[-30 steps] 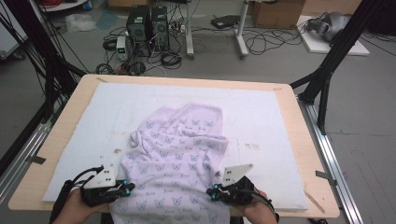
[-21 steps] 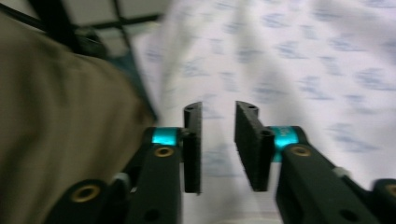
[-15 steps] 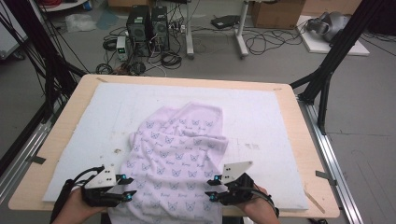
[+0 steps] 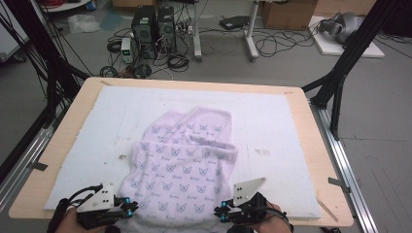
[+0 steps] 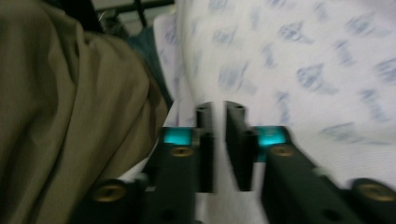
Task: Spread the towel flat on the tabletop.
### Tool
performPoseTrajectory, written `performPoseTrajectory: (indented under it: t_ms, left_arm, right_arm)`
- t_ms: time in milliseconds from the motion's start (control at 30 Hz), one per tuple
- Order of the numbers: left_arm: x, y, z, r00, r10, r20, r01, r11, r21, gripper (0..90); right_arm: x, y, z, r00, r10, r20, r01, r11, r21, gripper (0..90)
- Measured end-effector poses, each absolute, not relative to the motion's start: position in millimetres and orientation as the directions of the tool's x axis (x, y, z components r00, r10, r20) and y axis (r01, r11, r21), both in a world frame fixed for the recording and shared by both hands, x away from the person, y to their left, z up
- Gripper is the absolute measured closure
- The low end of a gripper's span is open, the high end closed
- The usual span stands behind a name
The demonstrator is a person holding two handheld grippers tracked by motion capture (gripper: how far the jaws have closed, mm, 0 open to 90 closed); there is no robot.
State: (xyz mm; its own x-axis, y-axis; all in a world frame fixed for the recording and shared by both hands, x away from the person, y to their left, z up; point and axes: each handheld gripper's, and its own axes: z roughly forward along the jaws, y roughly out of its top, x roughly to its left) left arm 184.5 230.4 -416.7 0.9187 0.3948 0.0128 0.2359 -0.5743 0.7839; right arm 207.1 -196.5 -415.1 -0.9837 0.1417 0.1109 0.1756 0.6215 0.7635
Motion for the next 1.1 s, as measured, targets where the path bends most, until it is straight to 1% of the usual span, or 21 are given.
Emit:
performPoseTrajectory:
  t_ms: [100,133,200,267,333,367,400,433,467,500,533,600,700,767,800,833,867,900,933,1000,1100]
  left_arm:
    - [198,233,-415,0.897,0.442,0.023,0.253,-0.555,0.792,64.8]
    - [203,233,-416,0.893,0.448,0.028,0.255,-0.557,0.790,63.7]
    - [217,231,-421,0.882,0.470,0.028,0.276,-0.563,0.779,61.7]
    - [228,228,-429,0.877,0.480,0.025,0.298,-0.584,0.756,57.4]
    - [237,223,-438,0.878,0.479,0.009,0.318,-0.597,0.736,57.3]
    - [239,222,-442,0.885,0.465,0.000,0.315,-0.600,0.735,61.4]
    - [239,222,-442,0.887,0.462,-0.002,0.307,-0.587,0.749,65.4]
    - [239,221,-442,0.896,0.444,-0.013,0.306,-0.596,0.742,78.7]
    - [238,220,-441,0.896,0.444,-0.008,0.304,-0.600,0.740,84.1]
    - [235,219,-440,0.896,0.445,0.003,0.299,-0.606,0.737,86.7]
    - [233,220,-440,0.898,0.440,0.001,0.297,-0.610,0.735,87.5]
    - [228,222,-439,0.898,0.439,-0.003,0.299,-0.607,0.737,87.8]
    - [209,230,-434,0.905,0.425,-0.014,0.292,-0.598,0.746,87.9]
    - [194,233,-427,0.915,0.402,0.002,0.260,-0.595,0.760,87.5]
    - [188,235,-424,0.916,0.401,0.009,0.250,-0.589,0.768,85.9]
    - [185,236,-422,0.909,0.416,0.019,0.250,-0.583,0.773,77.5]
    - [185,236,-420,0.905,0.424,0.024,0.253,-0.583,0.772,68.1]
    - [189,238,-419,0.903,0.430,0.028,0.251,-0.579,0.776,65.8]
    - [193,238,-419,0.896,0.443,0.026,0.259,-0.570,0.780,63.4]
    - [204,236,-423,0.888,0.459,0.022,0.277,-0.572,0.772,57.1]
    - [216,229,-437,0.891,0.454,0.011,0.300,-0.606,0.737,57.2]
  right_arm:
    - [220,-207,-408,-0.971,0.230,0.067,0.194,0.593,0.781,69.7]
    - [226,-210,-409,-0.963,0.264,0.058,0.208,0.591,0.780,69.4]
    - [239,-212,-414,-0.952,0.298,0.066,0.236,0.583,0.777,65.4]
    - [249,-211,-422,-0.947,0.311,0.083,0.260,0.590,0.764,62.5]
    - [255,-206,-432,-0.947,0.308,0.090,0.268,0.608,0.747,62.6]
    - [257,-203,-436,-0.948,0.304,0.089,0.269,0.622,0.735,64.1]
    - [258,-200,-440,-0.950,0.301,0.090,0.270,0.639,0.720,68.2]
    - [258,-198,-443,-0.953,0.293,0.081,0.262,0.655,0.709,72.4]
    - [257,-197,-443,-0.954,0.292,0.068,0.250,0.648,0.719,82.4]
    - [258,-197,-443,-0.957,0.279,0.077,0.248,0.654,0.715,85.8]
    - [257,-196,-443,-0.957,0.281,0.077,0.250,0.654,0.714,87.9]
    - [255,-197,-442,-0.961,0.267,0.077,0.241,0.662,0.710,88.5]
    - [245,-199,-438,-0.966,0.243,0.094,0.236,0.666,0.708,88.8]
    - [233,-203,-431,-0.971,0.216,0.098,0.218,0.644,0.733,88.4]
    - [227,-205,-427,-0.974,0.204,0.102,0.210,0.626,0.751,87.4]
    - [222,-208,-423,-0.974,0.199,0.109,0.209,0.606,0.768,81.7]
    - [221,-211,-420,-0.972,0.205,0.111,0.213,0.589,0.779,78.4]
    - [221,-212,-418,-0.971,0.214,0.109,0.217,0.587,0.780,73.1]
    - [223,-213,-417,-0.967,0.239,0.088,0.217,0.594,0.775,71.3]
    - [230,-212,-421,-0.962,0.260,0.089,0.234,0.605,0.761,65.5]
    - [238,-205,-432,-0.963,0.253,0.091,0.236,0.632,0.738,63.2]
